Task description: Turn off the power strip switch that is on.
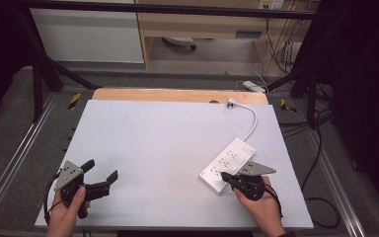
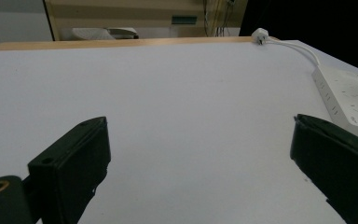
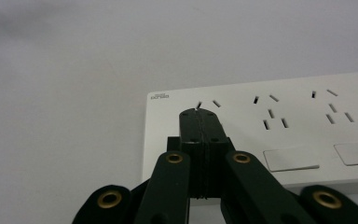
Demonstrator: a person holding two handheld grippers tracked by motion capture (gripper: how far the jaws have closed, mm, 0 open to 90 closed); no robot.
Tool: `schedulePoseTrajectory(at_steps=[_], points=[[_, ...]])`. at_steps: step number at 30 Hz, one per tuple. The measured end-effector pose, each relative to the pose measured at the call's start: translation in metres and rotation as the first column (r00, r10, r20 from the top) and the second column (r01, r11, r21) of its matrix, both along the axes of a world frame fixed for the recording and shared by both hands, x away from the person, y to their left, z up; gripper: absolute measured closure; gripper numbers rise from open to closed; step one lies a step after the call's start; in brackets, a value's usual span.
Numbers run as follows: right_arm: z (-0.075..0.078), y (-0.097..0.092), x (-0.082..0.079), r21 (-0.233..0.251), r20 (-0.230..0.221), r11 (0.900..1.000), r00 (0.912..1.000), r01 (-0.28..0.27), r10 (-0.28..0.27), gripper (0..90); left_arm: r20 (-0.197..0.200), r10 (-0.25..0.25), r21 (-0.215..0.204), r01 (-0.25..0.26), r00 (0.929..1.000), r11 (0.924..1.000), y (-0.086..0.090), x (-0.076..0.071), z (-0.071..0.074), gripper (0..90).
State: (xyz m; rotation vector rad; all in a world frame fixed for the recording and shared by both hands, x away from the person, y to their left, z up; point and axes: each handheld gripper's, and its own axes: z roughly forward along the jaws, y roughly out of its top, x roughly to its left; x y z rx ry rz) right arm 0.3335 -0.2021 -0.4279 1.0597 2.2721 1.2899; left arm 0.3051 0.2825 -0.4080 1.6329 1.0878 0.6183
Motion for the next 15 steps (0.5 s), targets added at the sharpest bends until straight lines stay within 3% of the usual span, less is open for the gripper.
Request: schedulePoseTrajectory(at_steps=[15], points=[[-0.0045,0.0019,0.0017,-0.021,-0.018,0.9997,0.9998,-0.008,0.008,90.0,0.0,-0.002,0.0,0.002,1.0,1.0,-0.0005,0.0001,-0.0001,5.0]])
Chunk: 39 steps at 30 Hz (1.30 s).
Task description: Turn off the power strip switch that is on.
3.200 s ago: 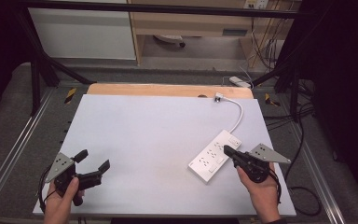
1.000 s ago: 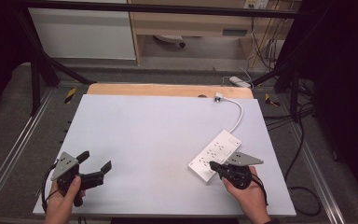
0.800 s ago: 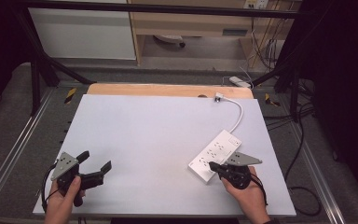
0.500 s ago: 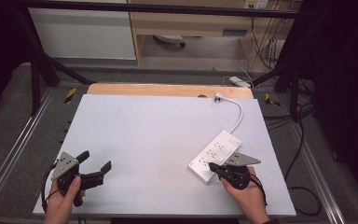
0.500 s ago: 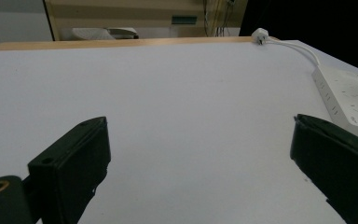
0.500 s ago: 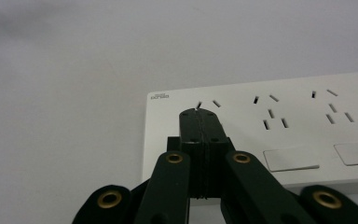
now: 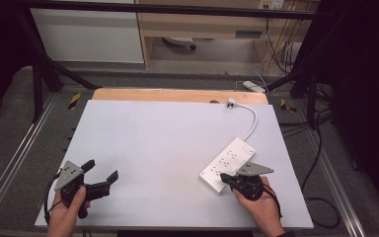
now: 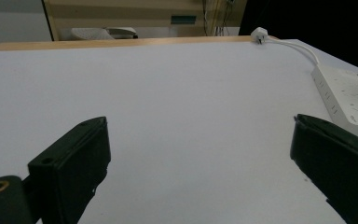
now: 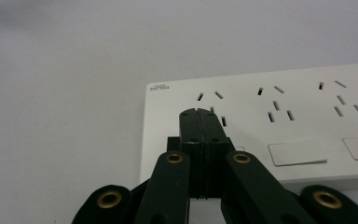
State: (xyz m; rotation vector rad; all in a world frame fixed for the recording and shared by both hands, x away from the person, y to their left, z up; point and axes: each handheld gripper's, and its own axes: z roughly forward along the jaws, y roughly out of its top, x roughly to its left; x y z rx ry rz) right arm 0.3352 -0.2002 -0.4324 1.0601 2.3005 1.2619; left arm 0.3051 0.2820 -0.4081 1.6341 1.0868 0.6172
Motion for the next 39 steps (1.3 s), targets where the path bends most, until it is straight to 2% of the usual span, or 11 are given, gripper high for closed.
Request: schedulePoseTrajectory(at_steps=[26,39], points=[[-0.0053,0.0024,0.0018,-0.033,-0.026,0.9995,0.9996,0.004,-0.005,90.0,0.0,-0.01,0.018,0.01,1.0,0.9998,-0.0014,0.0003,-0.0005,5.0],[-0.006,0.0018,0.0021,-0.039,-0.019,0.9992,0.9998,0.01,-0.011,90.0,0.0,-0.01,0.019,0.01,0.9999,0.9998,-0.0017,0.0002,-0.0006,5.0]])
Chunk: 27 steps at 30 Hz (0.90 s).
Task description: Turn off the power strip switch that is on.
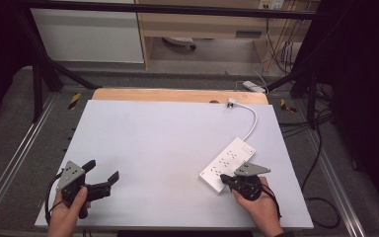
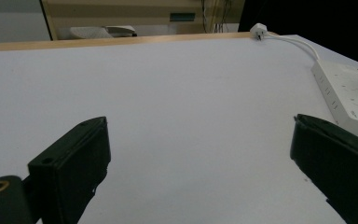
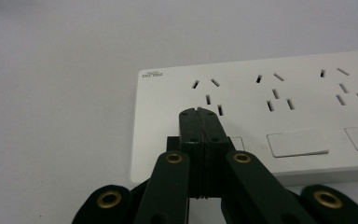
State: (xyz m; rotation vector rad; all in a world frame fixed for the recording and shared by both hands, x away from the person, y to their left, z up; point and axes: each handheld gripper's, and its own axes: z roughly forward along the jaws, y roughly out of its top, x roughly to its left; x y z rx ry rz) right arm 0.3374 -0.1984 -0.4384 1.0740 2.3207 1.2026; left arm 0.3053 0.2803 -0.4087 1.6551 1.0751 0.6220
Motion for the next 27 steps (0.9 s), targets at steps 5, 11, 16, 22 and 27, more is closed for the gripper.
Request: schedulePoseTrajectory(at_steps=[5,11,16,22,27], points=[[-0.0004,-0.0005,-0.0005,0.0,0.004,1.0,1.0,-0.002,0.002,90.0,0.0,0.0,0.0,0.0,1.0,1.0,0.0,0.0,0.0,5.0],[-0.0008,-0.0007,-0.0009,0.0,0.008,1.0,1.0,-0.002,0.002,90.0,-0.001,0.001,0.0,-0.001,1.0,1.0,-0.0002,-0.0001,0.0,5.0],[-0.0012,-0.0013,-0.0011,0.007,0.005,1.0,1.0,-0.001,0.001,90.0,0.0,0.001,-0.001,-0.001,1.0,1.0,-0.0002,-0.0002,0.0,5.0],[-0.0015,-0.0019,-0.0013,0.01,0.006,0.9999,1.0,-0.002,0.002,90.0,-0.001,0.002,0.0,-0.002,1.0,1.0,-0.0003,0.0,-0.0002,5.0],[-0.0019,-0.002,-0.0014,0.013,0.005,0.9999,1.0,-0.003,0.003,90.0,-0.002,0.003,0.002,-0.003,1.0,1.0,-0.0001,-0.0001,-0.0002,5.0]])
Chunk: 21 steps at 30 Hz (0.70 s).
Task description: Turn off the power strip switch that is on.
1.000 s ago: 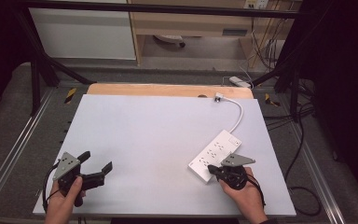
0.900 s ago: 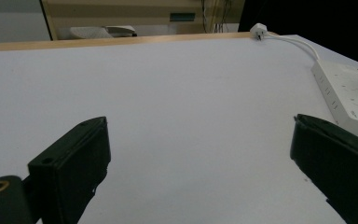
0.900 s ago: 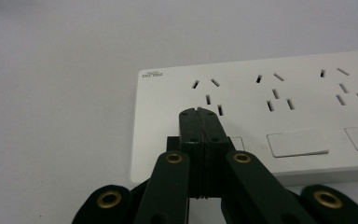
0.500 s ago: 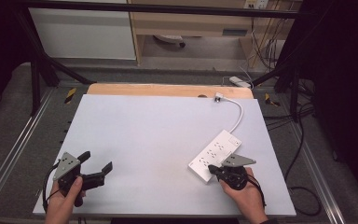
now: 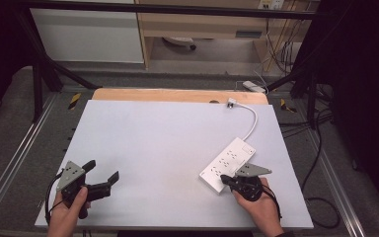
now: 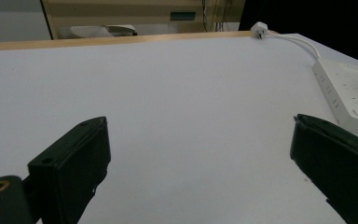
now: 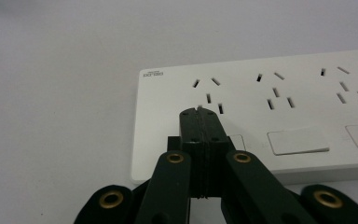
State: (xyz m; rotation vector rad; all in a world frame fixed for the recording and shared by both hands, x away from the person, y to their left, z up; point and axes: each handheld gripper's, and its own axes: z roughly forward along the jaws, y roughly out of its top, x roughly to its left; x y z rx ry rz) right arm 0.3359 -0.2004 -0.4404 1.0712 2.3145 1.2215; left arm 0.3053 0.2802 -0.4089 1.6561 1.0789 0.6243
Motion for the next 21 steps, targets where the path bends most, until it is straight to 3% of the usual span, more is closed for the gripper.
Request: schedulePoseTrajectory(at_steps=[21], points=[[-0.0016,0.0017,0.0007,-0.006,-0.006,0.9998,0.9998,-0.019,0.019,90.0,0.004,-0.001,0.0,0.001,1.0,1.0,0.0,-0.0003,0.0006,5.0]])
